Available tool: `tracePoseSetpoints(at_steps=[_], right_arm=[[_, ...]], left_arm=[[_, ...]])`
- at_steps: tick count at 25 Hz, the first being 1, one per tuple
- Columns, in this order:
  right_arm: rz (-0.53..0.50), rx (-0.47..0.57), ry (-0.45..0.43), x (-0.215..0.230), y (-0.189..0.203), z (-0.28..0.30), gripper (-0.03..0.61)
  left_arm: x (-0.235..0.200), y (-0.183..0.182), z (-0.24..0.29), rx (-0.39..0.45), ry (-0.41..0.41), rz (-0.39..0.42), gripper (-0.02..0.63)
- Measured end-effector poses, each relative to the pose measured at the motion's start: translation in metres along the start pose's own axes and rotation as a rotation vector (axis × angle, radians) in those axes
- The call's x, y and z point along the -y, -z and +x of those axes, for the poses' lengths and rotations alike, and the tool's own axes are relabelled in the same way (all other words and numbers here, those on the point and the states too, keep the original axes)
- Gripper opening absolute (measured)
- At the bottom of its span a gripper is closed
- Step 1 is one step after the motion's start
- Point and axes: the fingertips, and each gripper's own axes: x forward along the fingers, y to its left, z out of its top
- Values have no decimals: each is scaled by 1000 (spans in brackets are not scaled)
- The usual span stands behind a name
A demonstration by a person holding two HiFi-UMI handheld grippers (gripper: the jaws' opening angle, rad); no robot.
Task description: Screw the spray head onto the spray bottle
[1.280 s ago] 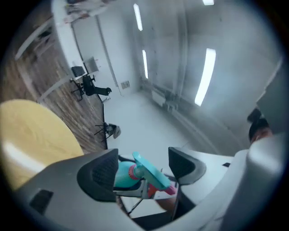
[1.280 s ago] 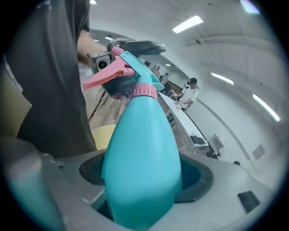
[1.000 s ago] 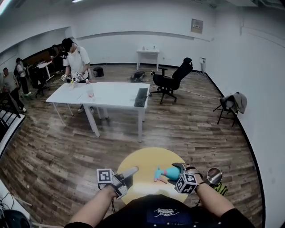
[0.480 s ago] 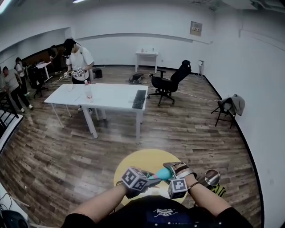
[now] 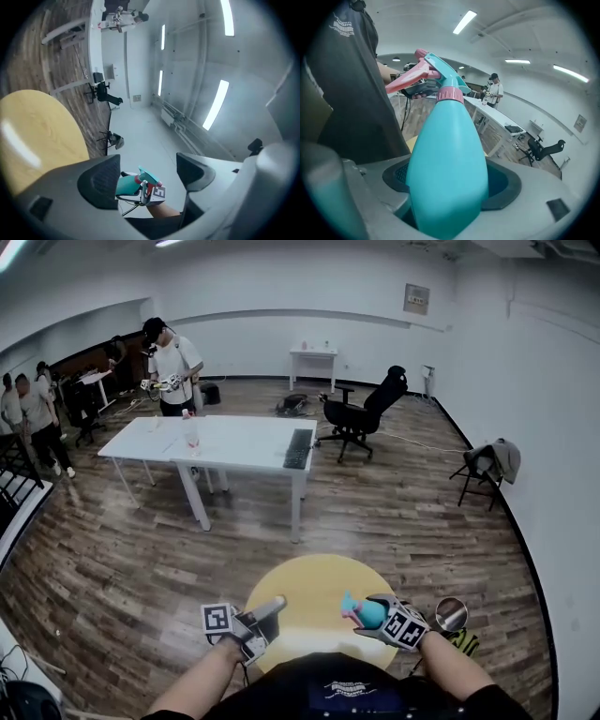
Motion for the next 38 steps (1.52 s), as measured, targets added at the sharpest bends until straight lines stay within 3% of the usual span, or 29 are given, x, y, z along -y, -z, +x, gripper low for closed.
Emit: tracePoseSetpoints(at_steps=[3, 5, 6, 8, 9, 11, 12, 15, 18, 21, 24, 27, 29, 30, 31, 32, 35, 38], right_arm=[[-132, -77, 39, 2, -2, 3, 419], [-274, -118, 68, -2, -24, 8, 419], [-350, -133, 82, -5, -38, 11, 419], [-518, -166, 124, -7, -61, 17, 419], [-613, -198, 154, -4, -64, 19, 419], [-757, -270, 196, 4, -56, 17, 422], [-778, -288, 197, 5, -53, 14, 423], [-763, -301, 198, 5, -48, 7, 422], [-720, -262, 218, 9, -55, 6, 422], [-574, -115, 239, 11, -81, -5, 472], [-402, 21, 281, 30, -83, -29, 520], [-102, 150, 334, 61, -52, -73, 496], [184, 305, 316, 75, -30, -105, 367], [323, 397, 310, 81, -20, -120, 262], [449, 490, 313, 87, -12, -133, 95], [559, 575, 315, 92, -4, -143, 21], [787, 757, 300, 103, 16, -155, 18], [862, 825, 276, 110, 21, -151, 17]], left_arm=[[-18, 7, -2, -88, -77, 91, 383], [-13, 30, 29, -233, -59, 197, 384], [-10, 48, 46, -305, -58, 210, 398], [-15, 83, 71, -433, -124, 255, 407], [-20, 95, 79, -490, -177, 361, 362], [-32, 110, 85, -599, -275, 653, 231], [-35, 113, 85, -641, -293, 742, 234], [-33, 118, 87, -722, -291, 852, 230], [-34, 113, 90, -722, -286, 826, 218], [-31, 103, 84, -656, -226, 691, 206], [-26, 83, 65, -512, -163, 537, 206], [-27, 45, 29, -320, -193, 469, 206], [-25, 16, 3, -185, -227, 473, 204], [-23, 3, -9, -119, -238, 476, 204], [-21, -8, -21, -59, -247, 480, 204], [-20, -18, -31, -12, -258, 487, 204], [-21, -33, -47, 63, -289, 509, 204], [-17, -33, -42, 84, -277, 505, 206]])
